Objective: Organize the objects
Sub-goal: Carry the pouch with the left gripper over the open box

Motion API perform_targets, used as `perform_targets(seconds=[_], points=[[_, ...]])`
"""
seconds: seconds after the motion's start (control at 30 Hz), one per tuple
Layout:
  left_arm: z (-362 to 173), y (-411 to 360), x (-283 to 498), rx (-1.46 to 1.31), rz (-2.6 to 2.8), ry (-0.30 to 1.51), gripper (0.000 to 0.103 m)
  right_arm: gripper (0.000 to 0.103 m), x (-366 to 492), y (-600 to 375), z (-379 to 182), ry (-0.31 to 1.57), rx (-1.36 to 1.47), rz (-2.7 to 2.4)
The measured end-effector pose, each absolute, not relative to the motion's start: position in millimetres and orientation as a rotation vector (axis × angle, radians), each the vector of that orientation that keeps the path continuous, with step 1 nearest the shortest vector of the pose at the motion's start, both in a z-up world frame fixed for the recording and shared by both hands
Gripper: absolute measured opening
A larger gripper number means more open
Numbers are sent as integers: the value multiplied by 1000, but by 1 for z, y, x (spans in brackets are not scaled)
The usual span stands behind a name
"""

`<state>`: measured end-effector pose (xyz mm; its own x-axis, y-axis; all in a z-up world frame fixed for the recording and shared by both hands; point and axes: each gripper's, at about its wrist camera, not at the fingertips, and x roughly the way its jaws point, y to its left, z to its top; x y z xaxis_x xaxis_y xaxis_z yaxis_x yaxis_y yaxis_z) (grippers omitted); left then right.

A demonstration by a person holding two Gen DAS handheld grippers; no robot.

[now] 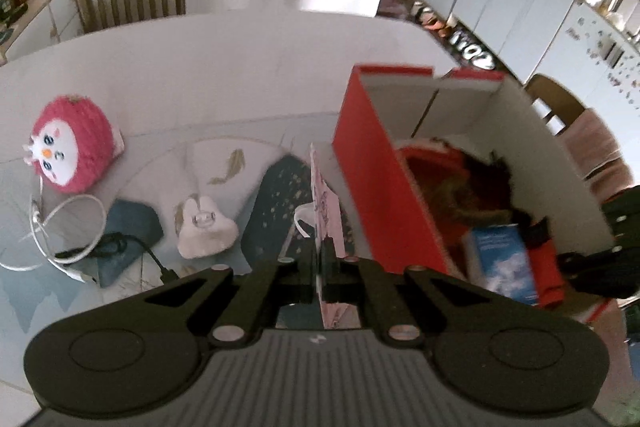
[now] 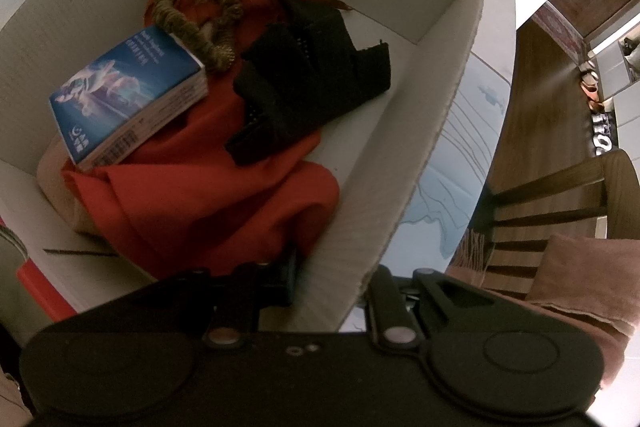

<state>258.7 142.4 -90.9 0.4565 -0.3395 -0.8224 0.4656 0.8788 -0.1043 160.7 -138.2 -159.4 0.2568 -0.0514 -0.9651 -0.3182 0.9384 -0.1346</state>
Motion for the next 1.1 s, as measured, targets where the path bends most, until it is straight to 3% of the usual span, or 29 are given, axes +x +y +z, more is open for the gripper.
perform_targets(seconds=[0.47,1.1], points=[[-12,119,240,92,-679,861,1,13,160,-138,-159,1306,-331,185],[-47,5,234,206,-917,898,1,12,161,-140,-160,1306,-319,183]])
